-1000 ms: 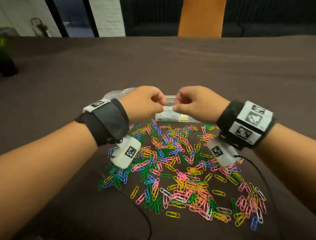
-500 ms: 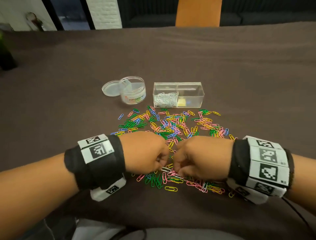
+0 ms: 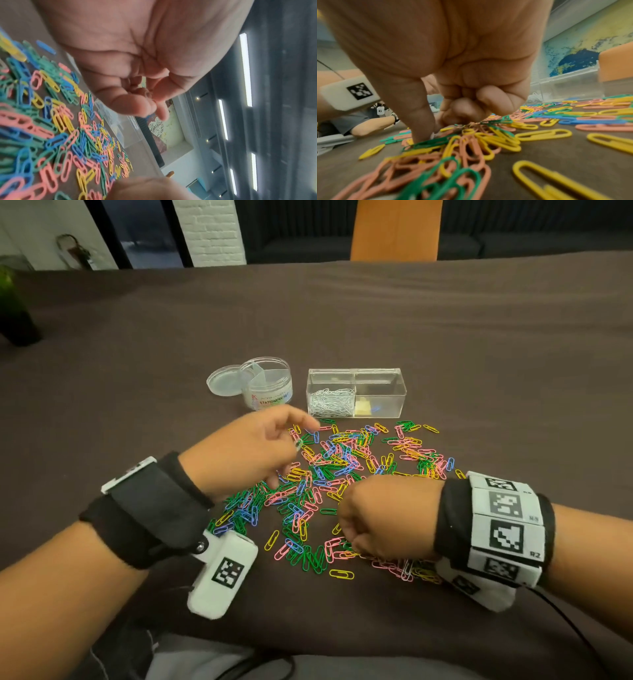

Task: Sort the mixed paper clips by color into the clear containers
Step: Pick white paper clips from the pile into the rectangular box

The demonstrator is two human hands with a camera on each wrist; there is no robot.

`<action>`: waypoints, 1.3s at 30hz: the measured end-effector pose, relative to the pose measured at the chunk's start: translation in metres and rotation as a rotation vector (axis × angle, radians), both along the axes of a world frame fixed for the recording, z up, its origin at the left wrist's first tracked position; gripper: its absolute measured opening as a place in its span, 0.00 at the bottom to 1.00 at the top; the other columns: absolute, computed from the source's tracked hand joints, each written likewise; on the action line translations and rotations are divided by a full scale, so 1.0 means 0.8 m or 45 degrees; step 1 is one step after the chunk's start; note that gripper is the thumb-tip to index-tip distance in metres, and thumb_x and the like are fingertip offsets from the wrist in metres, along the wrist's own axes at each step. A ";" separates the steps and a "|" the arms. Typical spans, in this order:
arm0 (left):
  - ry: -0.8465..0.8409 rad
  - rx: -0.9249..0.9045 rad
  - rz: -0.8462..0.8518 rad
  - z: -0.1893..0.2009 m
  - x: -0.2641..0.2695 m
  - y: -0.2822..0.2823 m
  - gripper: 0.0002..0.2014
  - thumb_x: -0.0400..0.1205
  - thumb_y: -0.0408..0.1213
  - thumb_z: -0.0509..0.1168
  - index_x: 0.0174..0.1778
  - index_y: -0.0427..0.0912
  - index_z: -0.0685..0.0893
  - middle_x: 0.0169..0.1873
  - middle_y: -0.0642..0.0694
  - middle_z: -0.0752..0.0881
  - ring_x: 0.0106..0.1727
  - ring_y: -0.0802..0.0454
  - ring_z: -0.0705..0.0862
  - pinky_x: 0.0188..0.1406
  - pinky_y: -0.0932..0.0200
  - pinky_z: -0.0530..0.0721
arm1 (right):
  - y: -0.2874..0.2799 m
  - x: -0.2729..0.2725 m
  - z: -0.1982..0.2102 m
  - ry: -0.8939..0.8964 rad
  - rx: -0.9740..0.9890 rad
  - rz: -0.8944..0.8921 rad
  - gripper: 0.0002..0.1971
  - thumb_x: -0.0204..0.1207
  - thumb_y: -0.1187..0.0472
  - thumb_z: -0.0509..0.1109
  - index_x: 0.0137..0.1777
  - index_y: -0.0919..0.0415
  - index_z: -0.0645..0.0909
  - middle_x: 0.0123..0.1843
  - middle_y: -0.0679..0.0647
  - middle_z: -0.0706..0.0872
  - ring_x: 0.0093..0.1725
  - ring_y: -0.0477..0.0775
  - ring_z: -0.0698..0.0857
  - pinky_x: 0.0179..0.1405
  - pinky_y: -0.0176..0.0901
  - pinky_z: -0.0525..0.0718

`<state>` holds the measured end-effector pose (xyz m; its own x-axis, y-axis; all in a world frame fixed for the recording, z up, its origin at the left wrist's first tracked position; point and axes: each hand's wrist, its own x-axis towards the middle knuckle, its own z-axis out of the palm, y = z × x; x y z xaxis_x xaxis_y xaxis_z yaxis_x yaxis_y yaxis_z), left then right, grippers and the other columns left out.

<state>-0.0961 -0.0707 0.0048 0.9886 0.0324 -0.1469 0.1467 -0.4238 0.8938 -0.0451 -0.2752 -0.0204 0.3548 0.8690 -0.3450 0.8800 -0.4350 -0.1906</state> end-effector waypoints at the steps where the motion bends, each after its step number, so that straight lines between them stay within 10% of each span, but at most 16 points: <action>1: 0.045 -0.129 0.029 0.002 -0.001 0.001 0.15 0.70 0.30 0.58 0.46 0.45 0.87 0.29 0.42 0.77 0.28 0.53 0.76 0.21 0.62 0.78 | 0.000 0.000 0.001 -0.005 -0.008 0.001 0.07 0.80 0.56 0.64 0.48 0.55 0.83 0.47 0.50 0.86 0.47 0.53 0.83 0.40 0.39 0.74; 8: 0.223 -0.423 0.065 -0.004 -0.010 -0.021 0.11 0.77 0.24 0.52 0.37 0.38 0.79 0.28 0.43 0.76 0.23 0.50 0.75 0.14 0.63 0.73 | -0.014 0.028 0.012 0.292 0.086 -0.210 0.06 0.80 0.56 0.68 0.43 0.48 0.86 0.38 0.34 0.87 0.39 0.34 0.84 0.45 0.36 0.80; 14: 0.266 0.524 -0.425 0.006 -0.009 -0.051 0.06 0.75 0.38 0.64 0.37 0.48 0.87 0.16 0.57 0.75 0.19 0.62 0.72 0.21 0.68 0.70 | -0.017 0.022 0.017 0.237 0.090 -0.179 0.02 0.76 0.57 0.74 0.47 0.51 0.86 0.34 0.37 0.84 0.35 0.33 0.81 0.34 0.26 0.72; 19: 0.174 1.214 -0.739 0.000 -0.023 -0.068 0.15 0.82 0.41 0.62 0.57 0.64 0.87 0.35 0.62 0.85 0.40 0.63 0.82 0.40 0.67 0.72 | 0.000 0.009 0.011 0.083 -0.083 -0.057 0.03 0.79 0.61 0.68 0.47 0.55 0.84 0.34 0.42 0.81 0.36 0.44 0.78 0.33 0.33 0.74; 22: 0.086 1.253 -0.734 0.002 -0.032 -0.061 0.15 0.84 0.46 0.62 0.63 0.68 0.84 0.51 0.62 0.88 0.52 0.64 0.83 0.44 0.69 0.70 | 0.001 0.008 0.014 0.094 -0.101 -0.025 0.06 0.80 0.63 0.65 0.45 0.55 0.83 0.38 0.43 0.85 0.40 0.46 0.81 0.36 0.34 0.77; 26: -0.106 1.030 -0.607 0.004 -0.038 -0.055 0.10 0.83 0.48 0.65 0.57 0.67 0.87 0.32 0.65 0.84 0.35 0.77 0.78 0.35 0.77 0.68 | -0.020 0.026 0.021 0.087 0.106 -0.126 0.04 0.78 0.60 0.68 0.42 0.53 0.82 0.42 0.42 0.89 0.42 0.43 0.84 0.44 0.41 0.82; 34: -0.353 1.090 -0.939 -0.011 -0.024 -0.130 0.13 0.84 0.50 0.63 0.62 0.66 0.85 0.53 0.61 0.89 0.54 0.59 0.85 0.51 0.63 0.80 | -0.128 0.039 0.034 0.671 0.521 -0.614 0.18 0.76 0.76 0.63 0.57 0.54 0.81 0.35 0.52 0.89 0.31 0.50 0.83 0.27 0.40 0.81; 39: -0.347 1.260 -1.032 -0.024 -0.009 -0.143 0.16 0.85 0.51 0.62 0.68 0.67 0.81 0.60 0.60 0.87 0.61 0.55 0.83 0.56 0.57 0.82 | -0.192 0.046 0.039 0.797 0.678 -0.812 0.10 0.69 0.71 0.62 0.45 0.63 0.83 0.33 0.56 0.83 0.27 0.50 0.77 0.20 0.40 0.74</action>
<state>-0.1035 -0.1851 -0.0143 0.7719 -0.6043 -0.1975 -0.5939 -0.7963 0.1151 -0.0086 -0.4285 0.0105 0.6918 0.6765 -0.2526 0.1934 -0.5106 -0.8378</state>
